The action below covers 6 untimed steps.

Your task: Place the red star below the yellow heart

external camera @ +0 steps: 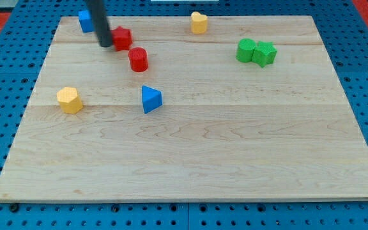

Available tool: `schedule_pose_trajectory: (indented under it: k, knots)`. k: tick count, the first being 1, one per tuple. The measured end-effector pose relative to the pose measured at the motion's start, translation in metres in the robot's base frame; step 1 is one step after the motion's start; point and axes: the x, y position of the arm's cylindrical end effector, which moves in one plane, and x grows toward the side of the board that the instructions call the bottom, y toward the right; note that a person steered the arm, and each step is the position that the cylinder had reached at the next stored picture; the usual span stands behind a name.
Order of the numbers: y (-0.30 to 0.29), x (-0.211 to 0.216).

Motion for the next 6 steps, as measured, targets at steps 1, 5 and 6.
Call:
schedule_pose_trajectory:
  k: [1,5,6]
  knots:
    - [-0.035,-0.003]
    - [0.129,-0.012]
    - [0.149,-0.005]
